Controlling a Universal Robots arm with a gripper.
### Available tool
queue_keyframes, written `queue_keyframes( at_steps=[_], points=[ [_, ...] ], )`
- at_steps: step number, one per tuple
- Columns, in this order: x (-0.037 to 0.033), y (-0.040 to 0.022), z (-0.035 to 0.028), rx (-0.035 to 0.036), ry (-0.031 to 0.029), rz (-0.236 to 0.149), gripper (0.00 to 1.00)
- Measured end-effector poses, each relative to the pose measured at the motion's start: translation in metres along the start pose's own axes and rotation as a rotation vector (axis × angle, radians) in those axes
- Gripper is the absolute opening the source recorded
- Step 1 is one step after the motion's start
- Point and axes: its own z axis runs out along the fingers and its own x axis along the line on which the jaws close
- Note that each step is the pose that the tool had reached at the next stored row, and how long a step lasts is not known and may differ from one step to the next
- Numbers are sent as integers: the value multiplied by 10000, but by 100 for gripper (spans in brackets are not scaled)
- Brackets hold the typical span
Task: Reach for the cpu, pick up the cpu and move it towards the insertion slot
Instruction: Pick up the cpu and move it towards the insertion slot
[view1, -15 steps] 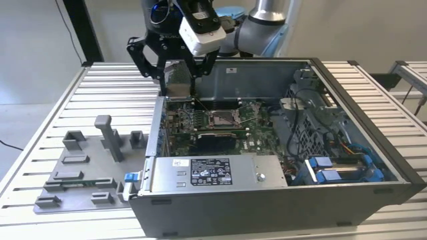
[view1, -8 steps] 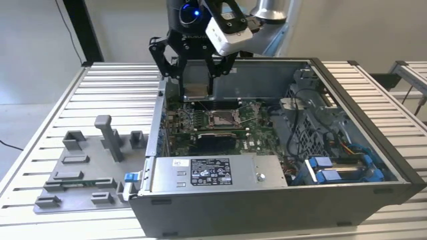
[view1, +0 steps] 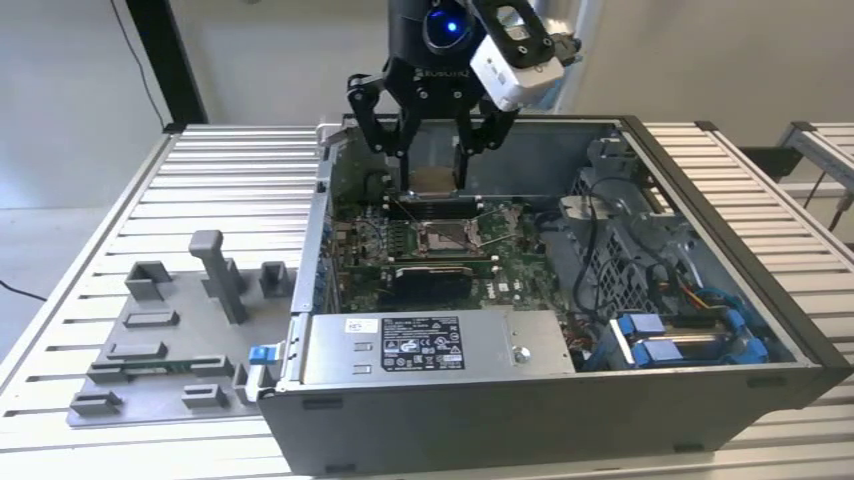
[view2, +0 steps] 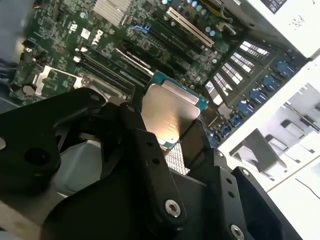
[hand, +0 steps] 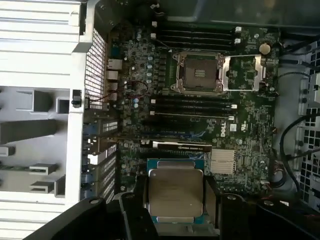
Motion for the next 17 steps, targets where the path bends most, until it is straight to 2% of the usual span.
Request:
queue_keyframes(
  at_steps=[8,11,13,17],
  points=[
    [-362,-12,1,0,0,2,0],
    [-473,-15,1,-1,-1,25,0],
    [-507,-14,1,0,-4,76,0],
    [-508,-14,2,0,-4,103,0]
  ],
)
